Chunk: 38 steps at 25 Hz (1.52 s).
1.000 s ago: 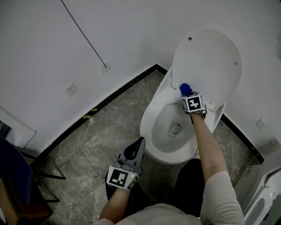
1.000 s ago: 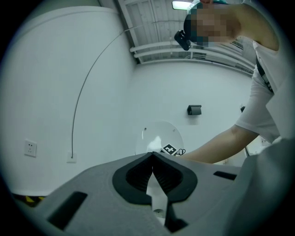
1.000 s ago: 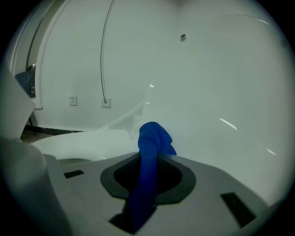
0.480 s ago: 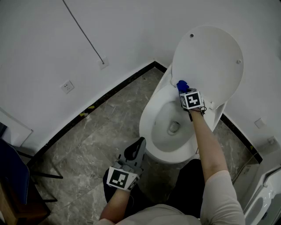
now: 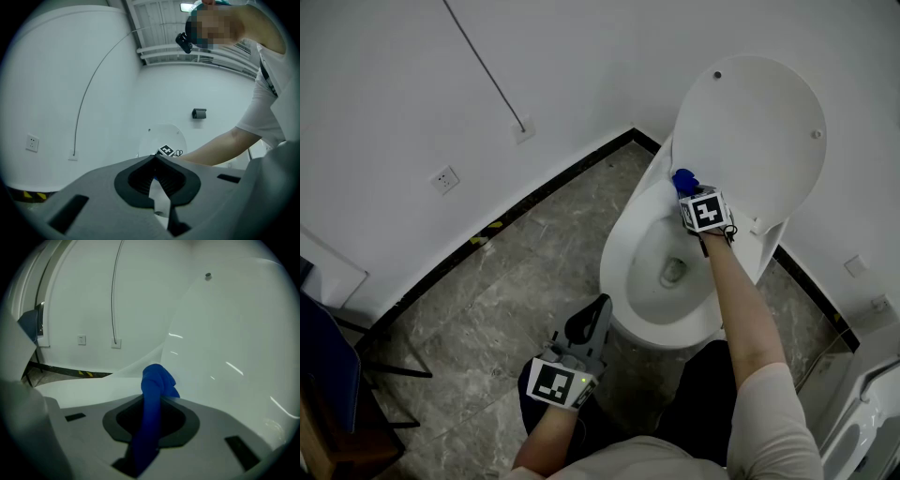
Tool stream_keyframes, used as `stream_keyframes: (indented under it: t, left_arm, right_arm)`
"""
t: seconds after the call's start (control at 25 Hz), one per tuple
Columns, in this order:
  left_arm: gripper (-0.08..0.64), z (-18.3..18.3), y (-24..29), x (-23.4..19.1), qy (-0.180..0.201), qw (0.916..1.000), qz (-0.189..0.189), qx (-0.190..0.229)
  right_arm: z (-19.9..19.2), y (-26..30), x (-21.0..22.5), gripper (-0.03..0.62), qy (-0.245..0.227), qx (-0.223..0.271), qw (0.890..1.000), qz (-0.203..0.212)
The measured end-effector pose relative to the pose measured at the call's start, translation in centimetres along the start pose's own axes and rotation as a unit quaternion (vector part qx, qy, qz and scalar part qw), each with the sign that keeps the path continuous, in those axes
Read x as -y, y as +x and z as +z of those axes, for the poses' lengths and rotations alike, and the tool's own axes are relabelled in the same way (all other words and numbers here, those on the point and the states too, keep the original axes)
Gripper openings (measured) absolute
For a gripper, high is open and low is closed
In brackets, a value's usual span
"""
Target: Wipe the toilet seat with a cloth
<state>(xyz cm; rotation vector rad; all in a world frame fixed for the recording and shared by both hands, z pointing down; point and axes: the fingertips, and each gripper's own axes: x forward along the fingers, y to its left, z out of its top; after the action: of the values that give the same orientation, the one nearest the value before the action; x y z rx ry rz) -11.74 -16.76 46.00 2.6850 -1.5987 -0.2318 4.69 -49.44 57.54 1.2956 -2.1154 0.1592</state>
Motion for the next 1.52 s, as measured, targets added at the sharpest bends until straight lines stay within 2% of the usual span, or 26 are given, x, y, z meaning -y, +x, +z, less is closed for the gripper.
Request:
stream_keyframes:
  t: [0.2,0.76,0.92,1.28,1.52]
  left_arm:
    - [0.008,-0.2,0.1,0.1,-0.001,1.0000,-0.003,-0.007]
    - [0.008,-0.7,0.1,-0.3,-0.006,0.9999,-0.004,-0.011]
    - [0.008,-0.6,0.2,-0.4,-0.006,0.9999,-0.006,-0.010]
    - [0.008,-0.2,0.1,-0.5,-0.007,0.9999,-0.008,-0.006]
    - [0.008,0.0,-0.3,-0.5,-0.004,1.0000,-0.005,-0.001]
  right_arm:
    - [0.4,0.2,-0.7,0.064,-0.035,-0.013,0.999,0.005]
    - [1.5,1.3,-4.0,0.066,-0.030,-0.026,0.998,0.054]
    - [1.7,1.4,-4.7,0.064,-0.055,-0.032,0.997,0.048]
    - [1.8,1.3,-6.5,0.063,-0.069,-0.053,0.995,0.057]
    - [1.5,1.1,-7.9,0.063,-0.052,-0.063,0.993,0.080]
